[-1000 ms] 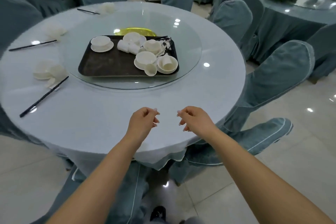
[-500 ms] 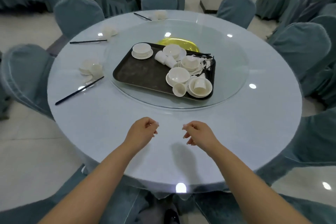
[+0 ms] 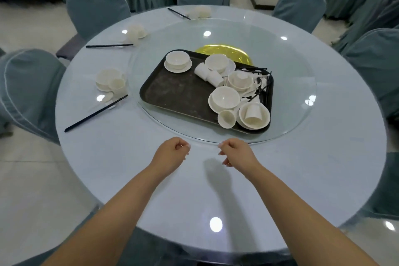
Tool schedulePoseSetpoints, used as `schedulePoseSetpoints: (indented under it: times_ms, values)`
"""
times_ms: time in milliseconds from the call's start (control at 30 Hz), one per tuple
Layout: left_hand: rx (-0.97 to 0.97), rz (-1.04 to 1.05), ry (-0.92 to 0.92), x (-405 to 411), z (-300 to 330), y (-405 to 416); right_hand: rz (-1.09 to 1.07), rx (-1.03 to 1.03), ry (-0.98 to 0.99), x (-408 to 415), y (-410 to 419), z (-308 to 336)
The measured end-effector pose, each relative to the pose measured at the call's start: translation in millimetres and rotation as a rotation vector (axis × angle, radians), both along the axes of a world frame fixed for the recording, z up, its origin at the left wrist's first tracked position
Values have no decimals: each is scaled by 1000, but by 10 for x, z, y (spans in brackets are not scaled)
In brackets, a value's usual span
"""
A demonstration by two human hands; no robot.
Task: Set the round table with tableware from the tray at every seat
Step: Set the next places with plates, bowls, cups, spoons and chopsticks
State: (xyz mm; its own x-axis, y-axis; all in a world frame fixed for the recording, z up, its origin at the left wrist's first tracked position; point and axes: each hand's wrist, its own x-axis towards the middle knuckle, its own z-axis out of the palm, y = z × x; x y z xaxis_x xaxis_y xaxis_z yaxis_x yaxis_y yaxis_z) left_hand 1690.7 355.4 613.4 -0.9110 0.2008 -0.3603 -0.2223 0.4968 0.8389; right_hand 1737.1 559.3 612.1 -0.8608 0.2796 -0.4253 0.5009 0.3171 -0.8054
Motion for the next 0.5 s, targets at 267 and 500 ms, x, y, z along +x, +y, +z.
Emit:
schedulePoseSetpoints:
  times_ms: [267,500]
  values:
    - [59,-22,-21,-791,-213,-168,195,326,2,-893,-442,-209]
    - [88,-17,-92,-1162,-398,-236,388,432,-186,-1422,-584,-433]
